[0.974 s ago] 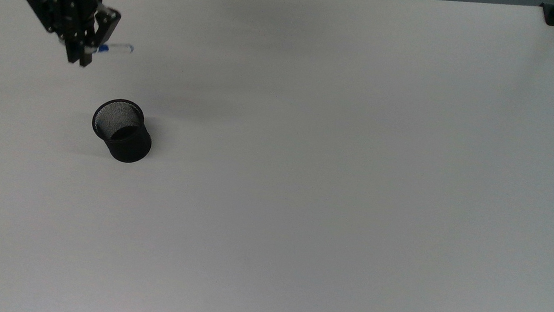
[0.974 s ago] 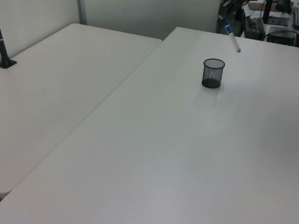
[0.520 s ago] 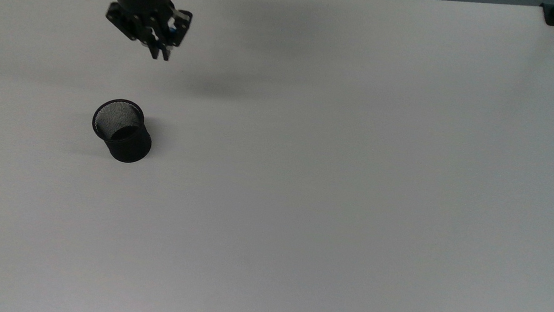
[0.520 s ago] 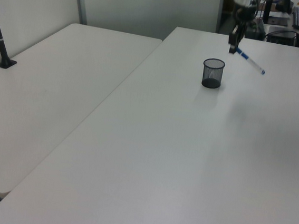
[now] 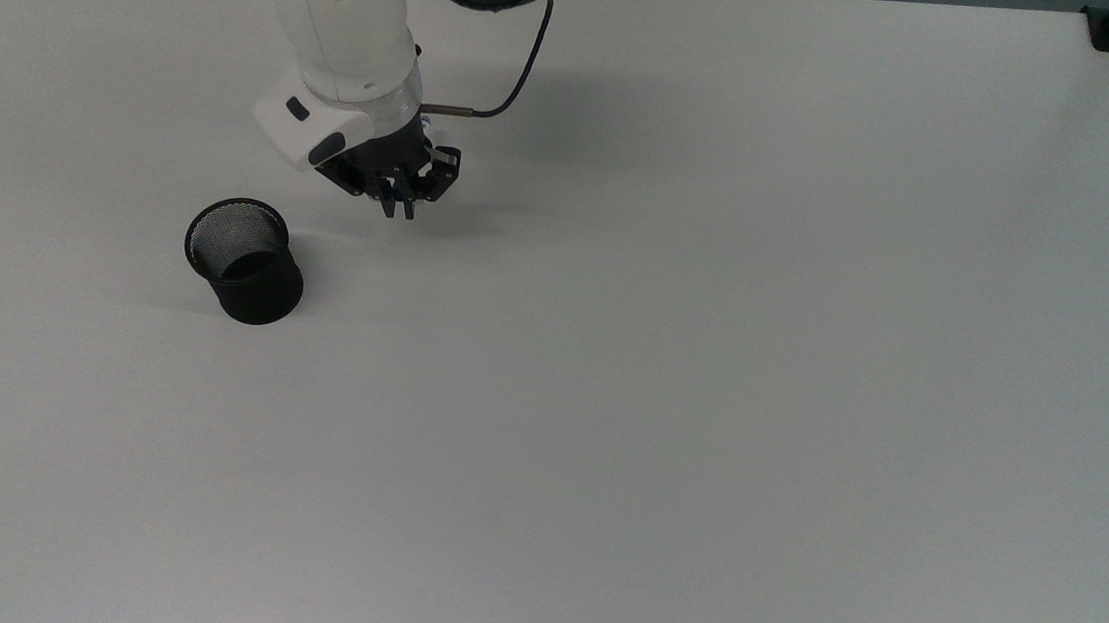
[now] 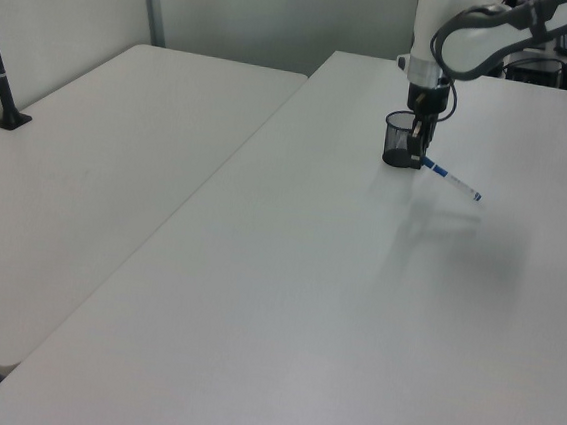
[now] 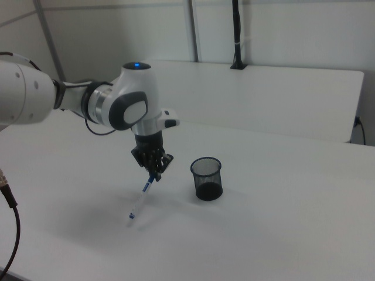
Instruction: Remove the marker
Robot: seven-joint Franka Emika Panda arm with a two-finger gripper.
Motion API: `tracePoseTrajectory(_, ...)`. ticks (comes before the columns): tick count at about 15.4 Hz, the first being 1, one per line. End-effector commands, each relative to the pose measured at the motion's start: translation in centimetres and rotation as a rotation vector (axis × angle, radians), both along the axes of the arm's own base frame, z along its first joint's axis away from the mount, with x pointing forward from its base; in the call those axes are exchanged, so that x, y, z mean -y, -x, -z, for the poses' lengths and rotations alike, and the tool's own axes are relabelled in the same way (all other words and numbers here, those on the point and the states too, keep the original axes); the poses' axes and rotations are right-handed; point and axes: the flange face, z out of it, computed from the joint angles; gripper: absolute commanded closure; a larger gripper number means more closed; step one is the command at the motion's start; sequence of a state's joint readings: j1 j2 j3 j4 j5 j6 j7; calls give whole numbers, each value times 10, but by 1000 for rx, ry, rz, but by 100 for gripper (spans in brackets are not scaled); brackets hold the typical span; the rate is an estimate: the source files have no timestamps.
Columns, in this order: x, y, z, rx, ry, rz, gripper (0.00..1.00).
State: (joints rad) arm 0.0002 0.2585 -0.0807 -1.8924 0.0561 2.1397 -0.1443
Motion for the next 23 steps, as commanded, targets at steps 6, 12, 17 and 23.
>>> tracePoseTrajectory(6, -9, -1, 21, 59, 0, 48, 65)
tracePoseTrajectory(12, -9, -3, -15, 109, -3, 106, 0)
tracePoseTrajectory(17, -5, 12, -125, 110, 2, 94, 0)
tracePoseTrajectory(23, 1, 78, -252, 73, 13, 134, 0)
